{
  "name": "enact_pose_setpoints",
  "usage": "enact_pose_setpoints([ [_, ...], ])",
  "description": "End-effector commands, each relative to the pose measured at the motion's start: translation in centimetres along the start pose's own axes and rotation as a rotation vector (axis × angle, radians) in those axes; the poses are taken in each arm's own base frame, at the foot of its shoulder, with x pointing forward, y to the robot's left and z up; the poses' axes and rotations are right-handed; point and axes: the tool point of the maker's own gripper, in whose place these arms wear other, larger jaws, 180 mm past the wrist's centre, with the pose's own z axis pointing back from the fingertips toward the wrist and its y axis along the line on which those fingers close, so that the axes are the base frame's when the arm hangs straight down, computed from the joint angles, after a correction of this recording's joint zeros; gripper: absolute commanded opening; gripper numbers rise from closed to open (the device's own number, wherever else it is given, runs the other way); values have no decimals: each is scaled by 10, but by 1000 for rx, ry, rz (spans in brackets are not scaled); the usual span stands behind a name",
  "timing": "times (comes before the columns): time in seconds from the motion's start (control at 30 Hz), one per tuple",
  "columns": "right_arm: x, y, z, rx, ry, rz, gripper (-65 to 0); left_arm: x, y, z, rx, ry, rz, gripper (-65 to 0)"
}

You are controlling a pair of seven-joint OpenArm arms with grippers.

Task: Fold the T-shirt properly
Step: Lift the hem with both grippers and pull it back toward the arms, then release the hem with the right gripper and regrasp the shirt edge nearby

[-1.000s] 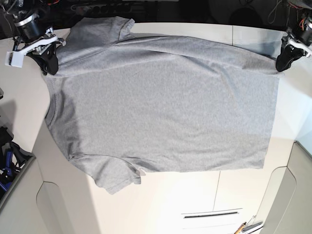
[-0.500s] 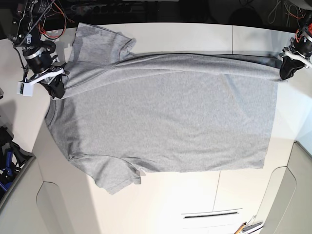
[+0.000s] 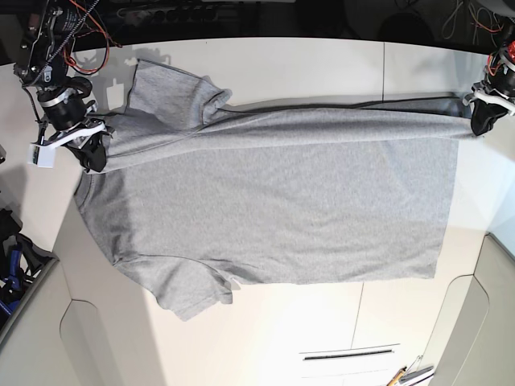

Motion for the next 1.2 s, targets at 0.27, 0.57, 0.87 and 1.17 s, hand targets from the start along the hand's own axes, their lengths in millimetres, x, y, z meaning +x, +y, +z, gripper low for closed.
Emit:
enact_pose_setpoints([
  [0.27, 18, 2, 1, 10, -56, 16, -359, 17, -4, 2, -27, -47, -35, -482],
  [0.57, 40, -17, 29, -49, -80, 24, -355, 12, -4, 2, -27, -18, -36, -392],
  [0.87, -15, -2, 74, 22, 44, -63, -355, 12, -5, 2, -29, -20, -33, -392],
  [1.17, -80, 43, 82, 139, 206, -157, -355, 12, -5, 2, -30, -20, -33, -392],
])
